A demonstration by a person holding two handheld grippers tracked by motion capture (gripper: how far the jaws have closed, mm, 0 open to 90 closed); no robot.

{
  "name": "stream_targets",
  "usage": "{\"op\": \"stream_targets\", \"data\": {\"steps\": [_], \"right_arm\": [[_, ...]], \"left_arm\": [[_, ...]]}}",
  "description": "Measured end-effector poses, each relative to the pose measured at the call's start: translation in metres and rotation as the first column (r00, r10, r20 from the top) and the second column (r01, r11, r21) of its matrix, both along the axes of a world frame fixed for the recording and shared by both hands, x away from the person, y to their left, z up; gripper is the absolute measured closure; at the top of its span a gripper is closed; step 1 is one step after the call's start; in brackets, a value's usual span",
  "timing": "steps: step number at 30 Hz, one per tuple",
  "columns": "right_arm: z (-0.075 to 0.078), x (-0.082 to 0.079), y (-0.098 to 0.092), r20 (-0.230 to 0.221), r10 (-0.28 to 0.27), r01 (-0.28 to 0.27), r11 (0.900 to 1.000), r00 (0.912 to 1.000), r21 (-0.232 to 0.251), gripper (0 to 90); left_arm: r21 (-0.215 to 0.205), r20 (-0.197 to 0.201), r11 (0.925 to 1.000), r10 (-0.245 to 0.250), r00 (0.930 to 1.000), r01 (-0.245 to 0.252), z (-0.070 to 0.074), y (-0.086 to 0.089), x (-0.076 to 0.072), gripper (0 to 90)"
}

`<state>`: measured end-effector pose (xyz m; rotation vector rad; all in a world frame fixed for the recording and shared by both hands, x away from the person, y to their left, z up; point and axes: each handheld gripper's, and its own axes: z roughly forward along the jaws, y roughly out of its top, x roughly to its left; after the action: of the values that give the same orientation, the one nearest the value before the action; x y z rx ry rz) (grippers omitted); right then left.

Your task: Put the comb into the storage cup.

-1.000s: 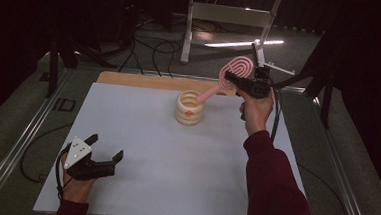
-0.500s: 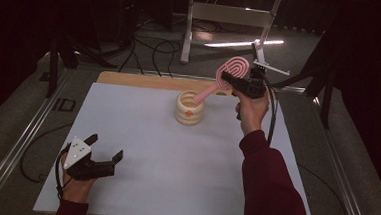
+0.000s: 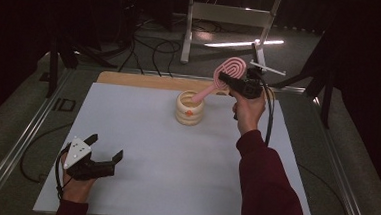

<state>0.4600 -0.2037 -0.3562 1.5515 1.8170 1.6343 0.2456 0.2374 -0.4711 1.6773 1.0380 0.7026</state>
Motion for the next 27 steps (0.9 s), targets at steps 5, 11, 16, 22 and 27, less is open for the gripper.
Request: {"op": "stream_targets", "data": {"steps": [5, 11, 16, 22, 27], "right_arm": [[-0.0022, 0.0014, 0.0024, -0.006, -0.001, 0.001, 1.0, 1.0, -0.011, 63.7], [-0.0037, 0.0028, 0.0038, -0.006, -0.005, 0.004, 1.0, 1.0, -0.015, 63.7], [-0.0049, 0.0039, 0.0049, -0.005, -0.011, 0.011, 1.0, 0.9999, -0.019, 63.7], [-0.0065, 0.0046, 0.0072, -0.005, -0.013, 0.013, 0.999, 0.9999, -0.029, 63.7], [-0.0083, 0.0053, 0.0088, -0.006, -0.016, 0.015, 0.999, 0.9999, -0.034, 63.7]], "left_arm": [[0.001, -0.001, 1.0, 0.0, 1.0, 0.0, -0.0002, 0.0001, 0.0, 0.5], [0.0, -0.001, 1.0, 0.001, 1.0, -0.001, -0.0002, 0.0002, 0.0, 0.5], [0.002, -0.001, 1.0, 0.0, 1.0, 0.0, 0.0, 0.0, -0.0001, 0.5], [0.0, 0.001, 1.0, 0.001, 1.0, -0.001, 0.0004, 0.0002, -0.0004, 0.5], [0.0, 0.002, 1.0, 0.0, 1.0, 0.0, 0.0003, 0.0, -0.0004, 0.5]]}}
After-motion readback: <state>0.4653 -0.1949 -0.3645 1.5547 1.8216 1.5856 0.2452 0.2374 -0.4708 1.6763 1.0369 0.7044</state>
